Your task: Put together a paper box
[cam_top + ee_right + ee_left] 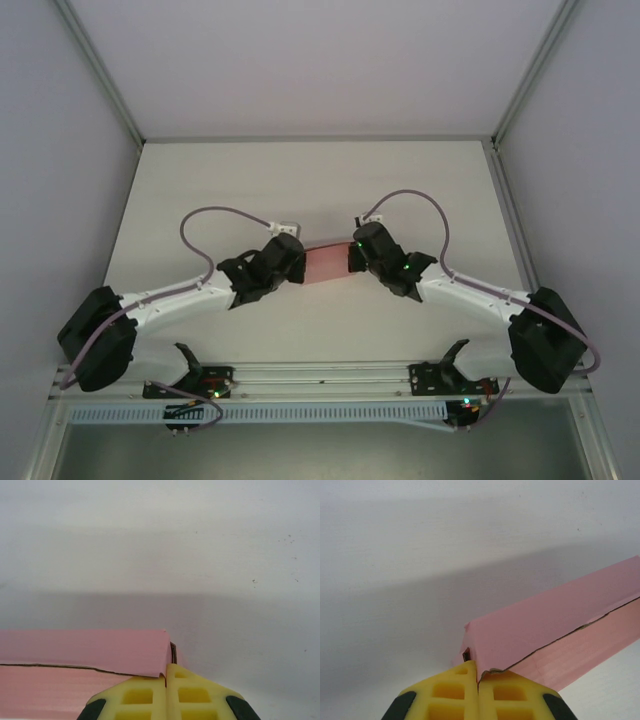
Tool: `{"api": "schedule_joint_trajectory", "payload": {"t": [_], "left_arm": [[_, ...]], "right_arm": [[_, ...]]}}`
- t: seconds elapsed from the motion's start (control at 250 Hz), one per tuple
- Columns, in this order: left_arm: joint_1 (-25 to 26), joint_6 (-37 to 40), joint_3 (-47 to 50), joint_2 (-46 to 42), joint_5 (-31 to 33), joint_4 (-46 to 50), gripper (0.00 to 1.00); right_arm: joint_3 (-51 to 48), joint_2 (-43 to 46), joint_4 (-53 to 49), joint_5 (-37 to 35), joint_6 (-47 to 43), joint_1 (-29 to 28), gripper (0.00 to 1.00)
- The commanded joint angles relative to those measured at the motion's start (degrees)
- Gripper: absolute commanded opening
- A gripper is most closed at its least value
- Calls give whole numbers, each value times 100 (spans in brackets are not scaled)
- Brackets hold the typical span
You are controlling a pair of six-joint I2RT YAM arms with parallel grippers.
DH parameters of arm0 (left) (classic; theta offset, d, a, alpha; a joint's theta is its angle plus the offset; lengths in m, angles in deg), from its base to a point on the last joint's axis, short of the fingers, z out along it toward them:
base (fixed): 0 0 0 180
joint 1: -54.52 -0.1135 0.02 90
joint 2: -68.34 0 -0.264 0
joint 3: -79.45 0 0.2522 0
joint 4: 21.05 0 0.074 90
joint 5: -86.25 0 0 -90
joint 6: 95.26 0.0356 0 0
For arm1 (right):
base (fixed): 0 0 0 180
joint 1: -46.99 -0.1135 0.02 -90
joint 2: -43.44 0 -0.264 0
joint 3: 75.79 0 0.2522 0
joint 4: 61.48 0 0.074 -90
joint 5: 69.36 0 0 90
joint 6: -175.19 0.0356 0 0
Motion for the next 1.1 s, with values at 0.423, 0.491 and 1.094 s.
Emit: {"api": "schedule_joint_trajectory", "payload": {"t": [0.423,0.491,1.094], "left_arm": [[1098,-459,150,761,1320,490,0],[1133,-402,124,763,1422,493,0],[1197,-184,-35,820,1790,579,0]], "right_arm": [[-311,521,-283,455,520,-212,37],[-329,687,-318,434,654,-201,39],[-341,1549,-508,886,1394,806,73]]}}
